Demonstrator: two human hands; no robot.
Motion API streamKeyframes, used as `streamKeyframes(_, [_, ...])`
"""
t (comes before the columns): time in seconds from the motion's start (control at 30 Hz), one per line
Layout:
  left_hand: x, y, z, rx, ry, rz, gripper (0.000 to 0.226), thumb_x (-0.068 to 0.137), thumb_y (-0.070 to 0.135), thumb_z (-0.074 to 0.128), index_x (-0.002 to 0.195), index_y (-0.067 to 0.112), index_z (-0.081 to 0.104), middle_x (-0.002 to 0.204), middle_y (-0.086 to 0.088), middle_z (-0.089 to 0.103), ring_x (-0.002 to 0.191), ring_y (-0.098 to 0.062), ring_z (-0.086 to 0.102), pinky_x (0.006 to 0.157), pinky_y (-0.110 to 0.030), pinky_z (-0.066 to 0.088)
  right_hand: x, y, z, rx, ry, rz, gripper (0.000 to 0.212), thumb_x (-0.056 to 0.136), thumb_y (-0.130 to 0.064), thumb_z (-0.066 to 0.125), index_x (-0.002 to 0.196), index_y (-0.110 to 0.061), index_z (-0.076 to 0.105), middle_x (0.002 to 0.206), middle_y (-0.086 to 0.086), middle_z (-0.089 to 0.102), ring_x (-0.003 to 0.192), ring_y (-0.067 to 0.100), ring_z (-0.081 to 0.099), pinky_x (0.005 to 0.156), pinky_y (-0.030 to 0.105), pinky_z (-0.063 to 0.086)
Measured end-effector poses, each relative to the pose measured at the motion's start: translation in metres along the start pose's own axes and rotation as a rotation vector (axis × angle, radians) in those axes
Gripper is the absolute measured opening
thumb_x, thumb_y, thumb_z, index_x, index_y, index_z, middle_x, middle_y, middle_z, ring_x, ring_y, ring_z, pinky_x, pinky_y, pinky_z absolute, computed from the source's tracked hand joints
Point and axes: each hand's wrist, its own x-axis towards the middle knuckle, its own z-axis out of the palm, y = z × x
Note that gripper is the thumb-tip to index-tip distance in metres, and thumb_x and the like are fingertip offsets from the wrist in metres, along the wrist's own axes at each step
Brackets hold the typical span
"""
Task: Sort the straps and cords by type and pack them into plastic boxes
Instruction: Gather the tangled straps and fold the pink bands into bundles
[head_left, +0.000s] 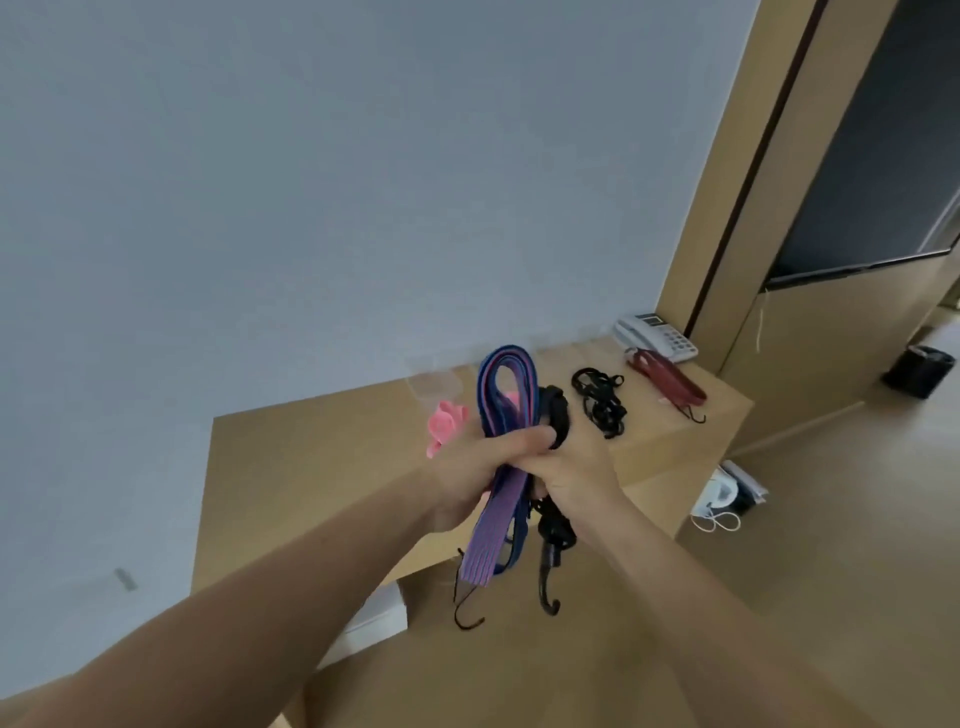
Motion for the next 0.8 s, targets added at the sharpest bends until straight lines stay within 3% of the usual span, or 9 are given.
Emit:
streamKeyframes(0.07, [0.019, -0.006, 0.023, -0.087, 0.034, -0.056, 0.028, 0.084, 0.023, 0.071, 0.093, -0.003, 0.067, 0.071, -0.024, 0.060, 0.063, -0.033, 0.058, 0.064, -0.034, 0.053, 0.007, 0.004, -0.030, -0.030, -0.140, 0.051, 0.026, 0.070, -0.011, 0.073, 0.092, -0.015, 0.059, 0.052, 0.000, 0.053, 0.045, 0.016, 0.050, 0.047, 0.031, 0.043])
streamKeyframes(0.13, [0.040, -0.007, 0.041, -0.174, 0.039, -0.086, 0.030, 0.087, 0.019, 0.067, 0.095, -0.010, 0.063, 0.071, -0.026, 0.060, 0.063, -0.035, 0.058, 0.067, -0.038, 0.054, 0.017, 0.006, -0.065, 0.043, -0.218, 0.117, 0.035, 0.072, -0.012, 0.075, 0.103, -0.009, 0.059, 0.055, 0.004, 0.053, 0.046, 0.020, 0.047, 0.049, 0.031, 0.043])
streamKeyframes(0.23, [0.073, -0.011, 0.065, -0.176, 0.160, -0.067, 0.034, 0.083, 0.013, 0.068, 0.103, -0.014, 0.061, 0.088, -0.030, 0.065, 0.079, -0.040, 0.064, 0.078, -0.046, 0.056, 0.033, 0.008, -0.118, -0.008, -0.133, 0.156, 0.026, 0.074, -0.016, 0.071, 0.098, -0.012, 0.062, 0.061, 0.000, 0.057, 0.044, 0.018, 0.048, 0.047, 0.031, 0.042])
streamKeyframes(0.33, [0.103, -0.016, 0.083, -0.104, 0.387, -0.075, 0.012, 0.079, 0.005, 0.070, 0.089, -0.002, 0.066, 0.085, -0.022, 0.071, 0.073, -0.034, 0.069, 0.067, -0.039, 0.059, 0.045, 0.011, -0.169, -0.145, -0.012, 0.198, 0.018, 0.076, -0.017, 0.069, 0.092, -0.010, 0.063, 0.069, 0.000, 0.061, 0.044, 0.017, 0.048, 0.047, 0.031, 0.042])
streamKeyframes(0.4, [0.120, -0.017, 0.094, -0.029, 0.432, -0.101, 0.020, 0.067, 0.013, 0.071, 0.081, 0.000, 0.067, 0.083, -0.023, 0.070, 0.072, -0.032, 0.066, 0.066, -0.039, 0.054, 0.049, 0.011, -0.197, -0.139, -0.071, 0.245, 0.022, 0.074, -0.019, 0.068, 0.089, -0.005, 0.063, 0.067, 0.003, 0.059, 0.045, 0.018, 0.047, 0.046, 0.030, 0.040])
streamKeyframes(0.5, [0.141, -0.018, 0.117, 0.049, 0.324, -0.127, 0.056, 0.050, 0.025, 0.070, 0.098, -0.003, 0.065, 0.084, -0.023, 0.060, 0.073, -0.033, 0.054, 0.070, -0.045, 0.045, 0.057, 0.009, -0.228, 0.077, -0.151, 0.334, 0.028, 0.076, -0.023, 0.064, 0.087, 0.002, 0.063, 0.063, 0.008, 0.056, 0.041, 0.017, 0.038, 0.043, 0.029, 0.035])
streamKeyframes(0.53, [0.146, -0.019, 0.124, 0.052, 0.267, -0.123, 0.056, 0.050, 0.025, 0.070, 0.099, -0.001, 0.063, 0.083, -0.020, 0.055, 0.073, -0.032, 0.051, 0.069, -0.045, 0.044, 0.061, 0.007, -0.236, 0.137, -0.156, 0.351, 0.024, 0.080, -0.022, 0.061, 0.087, 0.001, 0.063, 0.061, 0.007, 0.054, 0.039, 0.016, 0.035, 0.043, 0.028, 0.034])
streamKeyframes(0.67, [0.167, -0.023, 0.151, -0.003, 0.026, -0.145, 0.042, 0.065, 0.016, 0.068, 0.103, -0.003, 0.063, 0.084, -0.018, 0.061, 0.071, -0.031, 0.057, 0.066, -0.039, 0.051, 0.082, 0.000, -0.255, 0.307, -0.094, 0.362, 0.031, 0.095, -0.030, 0.048, 0.082, -0.004, 0.059, 0.060, 0.006, 0.050, 0.037, 0.015, 0.032, 0.041, 0.028, 0.033])
streamKeyframes(0.8, [0.192, -0.040, 0.171, -0.155, -0.144, 0.030, 0.021, 0.088, -0.001, 0.064, 0.108, 0.005, 0.063, 0.100, -0.011, 0.065, 0.095, -0.027, 0.060, 0.096, -0.046, 0.049, 0.107, 0.004, -0.255, 0.277, 0.093, 0.352, 0.051, 0.096, -0.059, 0.043, 0.094, -0.010, 0.059, 0.062, 0.004, 0.050, 0.042, 0.018, 0.035, 0.045, 0.028, 0.031])
